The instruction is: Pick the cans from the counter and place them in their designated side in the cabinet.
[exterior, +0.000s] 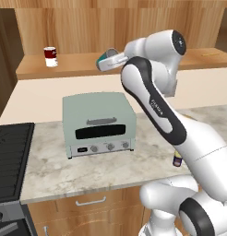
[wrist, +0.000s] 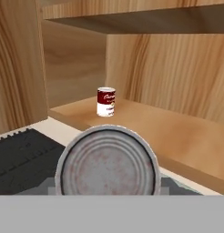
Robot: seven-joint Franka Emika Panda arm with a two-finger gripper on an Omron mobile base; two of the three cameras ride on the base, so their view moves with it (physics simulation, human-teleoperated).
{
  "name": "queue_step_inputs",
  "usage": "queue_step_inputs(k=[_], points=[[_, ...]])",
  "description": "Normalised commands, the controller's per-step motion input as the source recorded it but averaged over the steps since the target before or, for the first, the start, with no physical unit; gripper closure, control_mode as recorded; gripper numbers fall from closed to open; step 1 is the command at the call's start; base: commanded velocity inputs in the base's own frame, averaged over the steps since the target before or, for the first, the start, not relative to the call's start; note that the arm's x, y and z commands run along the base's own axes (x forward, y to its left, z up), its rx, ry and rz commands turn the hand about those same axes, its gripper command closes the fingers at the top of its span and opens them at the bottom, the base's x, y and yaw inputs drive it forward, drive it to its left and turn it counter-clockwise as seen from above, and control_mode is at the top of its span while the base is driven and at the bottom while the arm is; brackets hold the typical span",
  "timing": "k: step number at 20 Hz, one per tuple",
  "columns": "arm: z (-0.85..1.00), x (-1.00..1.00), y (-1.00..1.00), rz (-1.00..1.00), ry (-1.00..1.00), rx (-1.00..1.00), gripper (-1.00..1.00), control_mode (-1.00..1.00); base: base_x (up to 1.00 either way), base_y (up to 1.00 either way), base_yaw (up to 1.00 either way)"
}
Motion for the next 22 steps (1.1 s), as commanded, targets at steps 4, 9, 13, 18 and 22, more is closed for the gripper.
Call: queue_step_inputs(k=[4, 9, 13, 18, 22], points=[[0.0, 0.11, 0.05, 0.0, 0.0, 0.0, 1.0, -1.0, 0.0, 0.0, 0.0], [0.0, 0.13, 0.07, 0.0, 0.01, 0.0, 1.0, -1.0, 0.0, 0.0, 0.0], [0.0, 0.12, 0.05, 0.0, 0.02, 0.0, 1.0, -1.0, 0.0, 0.0, 0.0], [0.0, 0.11, 0.03, 0.0, 0.06, -0.01, 1.0, -1.0, 0.0, 0.0, 0.0], [0.0, 0.12, 0.06, 0.0, 0.05, 0.0, 1.0, -1.0, 0.0, 0.0, 0.0]])
